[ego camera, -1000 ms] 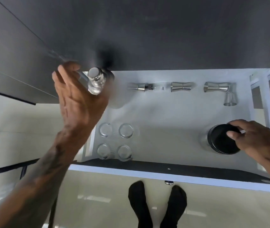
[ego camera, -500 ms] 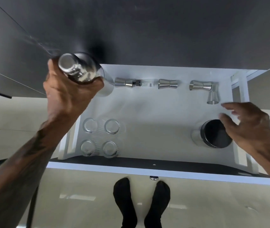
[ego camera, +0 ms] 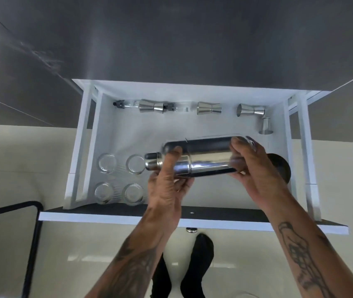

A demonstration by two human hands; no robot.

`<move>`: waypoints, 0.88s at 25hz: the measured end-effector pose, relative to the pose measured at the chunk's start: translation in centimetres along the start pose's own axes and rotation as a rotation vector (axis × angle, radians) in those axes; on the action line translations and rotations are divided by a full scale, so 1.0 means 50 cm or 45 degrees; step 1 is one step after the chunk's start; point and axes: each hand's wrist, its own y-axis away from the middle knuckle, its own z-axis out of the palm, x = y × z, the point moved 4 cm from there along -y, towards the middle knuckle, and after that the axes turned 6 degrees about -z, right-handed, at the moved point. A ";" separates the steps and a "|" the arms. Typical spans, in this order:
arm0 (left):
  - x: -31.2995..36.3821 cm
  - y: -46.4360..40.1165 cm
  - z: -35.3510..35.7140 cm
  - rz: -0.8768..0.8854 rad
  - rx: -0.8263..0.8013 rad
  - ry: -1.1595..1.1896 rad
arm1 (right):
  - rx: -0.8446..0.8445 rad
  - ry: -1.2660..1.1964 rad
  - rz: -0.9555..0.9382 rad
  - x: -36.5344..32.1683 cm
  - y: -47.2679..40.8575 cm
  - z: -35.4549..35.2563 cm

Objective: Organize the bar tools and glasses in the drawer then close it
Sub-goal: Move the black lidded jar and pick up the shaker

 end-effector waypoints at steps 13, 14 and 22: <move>-0.040 -0.051 -0.012 -0.520 0.320 -0.138 | 0.181 1.112 0.187 0.096 -0.035 -0.030; -0.034 -0.048 -0.013 -0.546 0.288 -0.154 | 0.167 1.164 0.218 0.100 -0.038 -0.034; 0.003 -0.015 0.008 0.906 0.008 -1.937 | -0.108 1.761 0.342 0.083 -0.026 -0.047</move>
